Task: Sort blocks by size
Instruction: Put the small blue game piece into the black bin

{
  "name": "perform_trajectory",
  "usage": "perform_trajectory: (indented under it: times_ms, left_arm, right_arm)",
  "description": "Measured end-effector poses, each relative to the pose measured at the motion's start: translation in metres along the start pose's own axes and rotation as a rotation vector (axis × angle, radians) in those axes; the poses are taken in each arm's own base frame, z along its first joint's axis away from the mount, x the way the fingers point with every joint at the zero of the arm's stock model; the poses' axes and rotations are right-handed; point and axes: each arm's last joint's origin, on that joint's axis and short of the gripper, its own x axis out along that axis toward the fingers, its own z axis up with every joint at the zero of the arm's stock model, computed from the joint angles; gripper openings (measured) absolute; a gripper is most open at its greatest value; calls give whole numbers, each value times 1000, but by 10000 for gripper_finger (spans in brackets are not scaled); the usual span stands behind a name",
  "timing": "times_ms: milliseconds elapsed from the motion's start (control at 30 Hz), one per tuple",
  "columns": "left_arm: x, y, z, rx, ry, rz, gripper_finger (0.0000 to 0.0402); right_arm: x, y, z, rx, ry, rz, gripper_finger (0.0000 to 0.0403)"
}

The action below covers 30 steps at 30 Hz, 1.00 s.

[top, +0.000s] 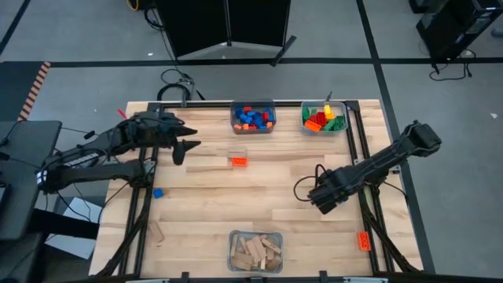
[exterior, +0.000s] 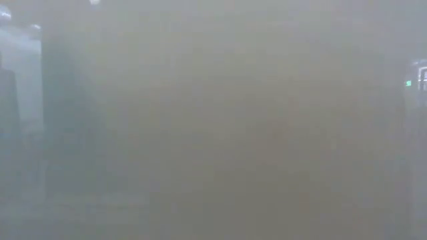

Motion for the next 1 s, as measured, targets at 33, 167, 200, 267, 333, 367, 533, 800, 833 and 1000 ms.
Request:
perform_trajectory:
  times_ms: [33, 167, 200, 267, 333, 367, 533, 800, 833, 1000]
  left_arm:
    - [1, -1, 0, 1, 3, -6, 241]
    - [2, -3, -1, -16, 12, -24, 241]
    - [2, -4, -1, -20, 13, -28, 241]
    - [2, -6, -1, -31, 14, -39, 241]
    - [2, -7, -2, -30, 18, -51, 241]
    - [2, -9, -2, -27, 19, -58, 241]
    - [2, -15, -3, -26, 27, -98, 241]
    - [2, -19, -1, -22, 9, -123, 241]
    - [2, -19, -1, -22, 9, -121, 241]
    - [2, -19, -1, -22, 8, -117, 241]
  right_arm:
    - [5, -2, 1, -11, 1, -2, 271]
    - [26, -9, 4, -42, 2, -19, 279]
    - [31, -11, 5, -45, 4, -28, 281]
    - [41, -14, 7, -55, 3, -27, 285]
    - [50, -16, 8, -66, 1, -25, 287]
    - [54, -17, 8, -73, 1, -22, 287]
    - [63, -17, 10, -87, -5, 17, 284]
    - [62, -17, 10, -119, -20, 25, 274]
    - [62, -17, 10, -122, -21, 25, 272]
    - [62, -16, 10, -126, -13, 35, 246]
